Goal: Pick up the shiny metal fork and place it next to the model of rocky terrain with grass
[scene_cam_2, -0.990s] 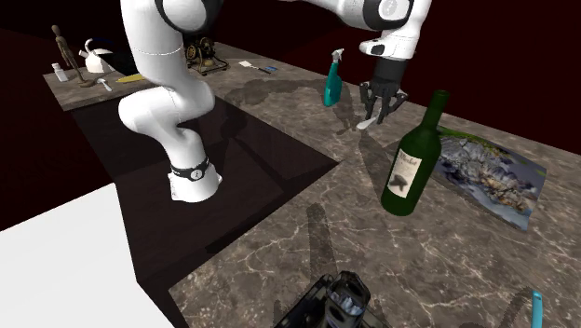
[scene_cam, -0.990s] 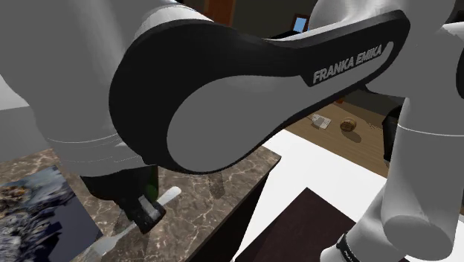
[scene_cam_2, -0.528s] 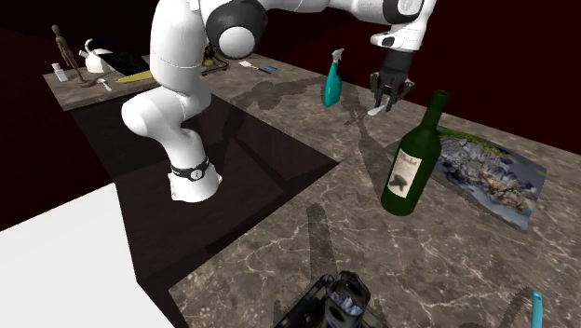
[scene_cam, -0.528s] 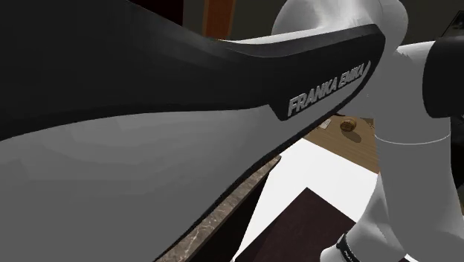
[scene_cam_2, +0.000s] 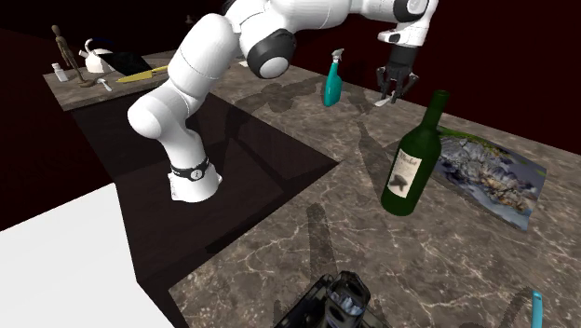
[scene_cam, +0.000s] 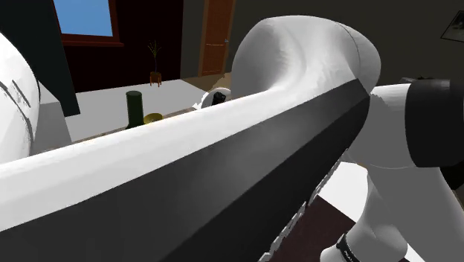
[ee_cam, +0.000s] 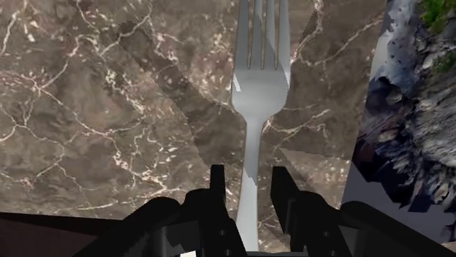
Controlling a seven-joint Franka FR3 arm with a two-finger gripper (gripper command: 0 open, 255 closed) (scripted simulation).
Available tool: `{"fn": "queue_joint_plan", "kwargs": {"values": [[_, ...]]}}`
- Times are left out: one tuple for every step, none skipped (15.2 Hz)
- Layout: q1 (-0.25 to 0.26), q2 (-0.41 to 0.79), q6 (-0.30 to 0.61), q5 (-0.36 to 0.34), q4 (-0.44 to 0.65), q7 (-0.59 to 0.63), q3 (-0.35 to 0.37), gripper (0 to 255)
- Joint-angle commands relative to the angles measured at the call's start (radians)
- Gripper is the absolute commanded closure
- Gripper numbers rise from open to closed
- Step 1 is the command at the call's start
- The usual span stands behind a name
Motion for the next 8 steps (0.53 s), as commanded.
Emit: {"fn": "queue_joint_plan", "kwargs": {"values": [[0.004, 0.012, 0.017, -0.006, -0.008, 0.007, -0.005, 255], [-0.002, 0.013, 0.03, -0.006, -0.023, 0.011, -0.004, 255], [-0.007, 0.014, 0.042, -0.007, -0.037, 0.014, -0.004, 255], [-0.012, 0.015, 0.055, -0.008, -0.051, 0.017, -0.005, 255], [-0.016, 0.016, 0.067, -0.01, -0.065, 0.021, -0.005, 255], [-0.021, 0.018, 0.079, -0.011, -0.077, 0.024, -0.005, 255], [-0.025, 0.02, 0.091, -0.013, -0.09, 0.027, -0.006, 255], [-0.028, 0.022, 0.102, -0.014, -0.101, 0.03, -0.007, 255]]}}
